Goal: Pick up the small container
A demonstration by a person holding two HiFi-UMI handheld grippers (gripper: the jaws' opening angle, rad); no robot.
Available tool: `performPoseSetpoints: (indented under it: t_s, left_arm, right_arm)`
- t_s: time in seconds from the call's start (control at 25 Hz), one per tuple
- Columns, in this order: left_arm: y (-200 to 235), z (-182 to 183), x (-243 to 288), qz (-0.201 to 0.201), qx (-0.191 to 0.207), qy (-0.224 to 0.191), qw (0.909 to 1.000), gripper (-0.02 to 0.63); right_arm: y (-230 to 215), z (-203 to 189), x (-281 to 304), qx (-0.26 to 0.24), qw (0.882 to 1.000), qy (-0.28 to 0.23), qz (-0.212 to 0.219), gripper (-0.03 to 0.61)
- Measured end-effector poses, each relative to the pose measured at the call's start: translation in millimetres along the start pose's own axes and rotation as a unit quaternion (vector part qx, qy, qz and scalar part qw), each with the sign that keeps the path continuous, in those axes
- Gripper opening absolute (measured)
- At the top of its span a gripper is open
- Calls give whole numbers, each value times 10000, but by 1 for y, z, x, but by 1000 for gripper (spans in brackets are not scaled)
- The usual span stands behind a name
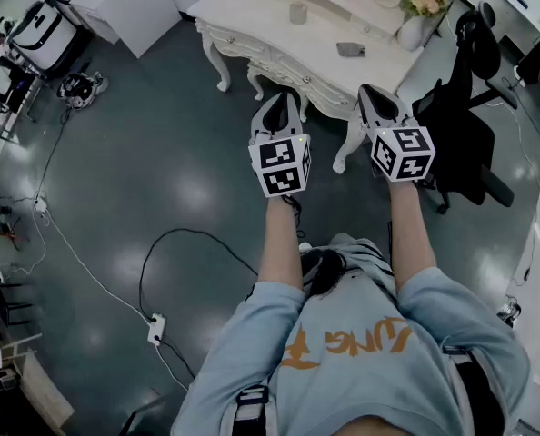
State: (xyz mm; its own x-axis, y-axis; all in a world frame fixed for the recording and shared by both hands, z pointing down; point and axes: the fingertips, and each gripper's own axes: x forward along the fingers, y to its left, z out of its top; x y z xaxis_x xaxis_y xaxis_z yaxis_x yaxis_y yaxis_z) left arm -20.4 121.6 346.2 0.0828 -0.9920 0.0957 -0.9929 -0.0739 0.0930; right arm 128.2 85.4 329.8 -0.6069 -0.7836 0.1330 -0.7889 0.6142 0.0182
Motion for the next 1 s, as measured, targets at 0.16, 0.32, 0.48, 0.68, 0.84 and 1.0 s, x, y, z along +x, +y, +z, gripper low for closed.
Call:
performPoseSetpoints:
  t_s: [0.16,0.32,0.48,0.68,0.84,1.0]
  left_arm:
    - [0,1,6,-46,-29,-23,10000,21]
    - [7,6,11,-16,-71,-60,10000,21]
    - [17,3,15,46,-177,-41,9998,21]
    - [30,5,21,112,-293,-48,9995,21]
    - [33,7,21,83,-345,-67,9993,21]
    - [35,10,24,48,-389,-59,9992,21]
  right_arm:
    - [1,0,5,-58,10000,9,18,29]
    - [-3,4,13,-40,10000,-52,-61,29]
    - [-1,5,22,-77,10000,-16,-27,29]
    - [-3,10,29,-103,9999,-5,-43,29]
    - [-3,12,29,1,10000,39,-42,29]
    - [-4,15,32,-11,10000,68,-48,29]
